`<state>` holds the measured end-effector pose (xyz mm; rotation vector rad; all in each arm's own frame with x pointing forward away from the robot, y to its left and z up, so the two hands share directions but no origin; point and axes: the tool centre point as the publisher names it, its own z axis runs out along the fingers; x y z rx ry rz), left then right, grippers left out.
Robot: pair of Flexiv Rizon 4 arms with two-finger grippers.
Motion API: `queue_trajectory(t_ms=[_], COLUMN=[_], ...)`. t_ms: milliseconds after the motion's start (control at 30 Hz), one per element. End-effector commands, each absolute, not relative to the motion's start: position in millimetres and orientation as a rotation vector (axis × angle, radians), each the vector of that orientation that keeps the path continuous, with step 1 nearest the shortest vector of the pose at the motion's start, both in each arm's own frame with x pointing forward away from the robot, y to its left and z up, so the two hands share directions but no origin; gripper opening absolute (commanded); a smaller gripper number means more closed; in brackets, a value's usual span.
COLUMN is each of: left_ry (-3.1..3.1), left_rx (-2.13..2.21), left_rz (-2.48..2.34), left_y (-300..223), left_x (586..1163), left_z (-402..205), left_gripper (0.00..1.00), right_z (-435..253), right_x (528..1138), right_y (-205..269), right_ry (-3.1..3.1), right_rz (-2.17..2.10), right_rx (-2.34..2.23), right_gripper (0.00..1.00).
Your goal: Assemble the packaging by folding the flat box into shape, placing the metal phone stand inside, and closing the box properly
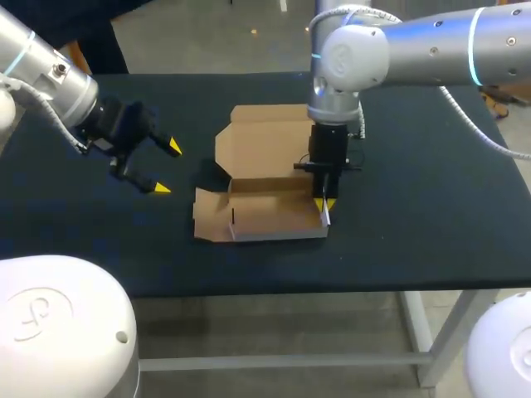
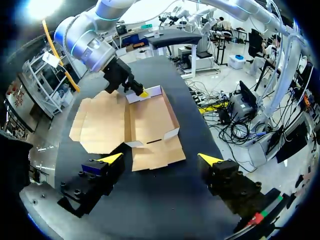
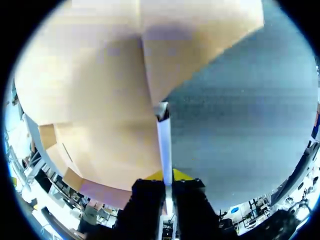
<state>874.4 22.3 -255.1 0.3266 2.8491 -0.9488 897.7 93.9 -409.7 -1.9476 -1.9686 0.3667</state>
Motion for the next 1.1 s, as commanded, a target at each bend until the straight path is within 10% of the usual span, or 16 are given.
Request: queue_trajectory(t_ms=[33, 1100], left_ry=[2.853, 2.853], left_rx=[0.327, 0.327], left_rz=[-0.944, -0.944], left_y=[23, 23], left_x=[874, 874], left_z=[-254, -254], left_gripper=[1.0, 1.0], right_z=[-413, -425], right_x=[894, 903], right_y=[90, 93], right_ry=[-1.993, -2.013], right_rz=[0.294, 0.098], right_rx=[-1.994, -2.289], right_gripper=[0.11, 0.15])
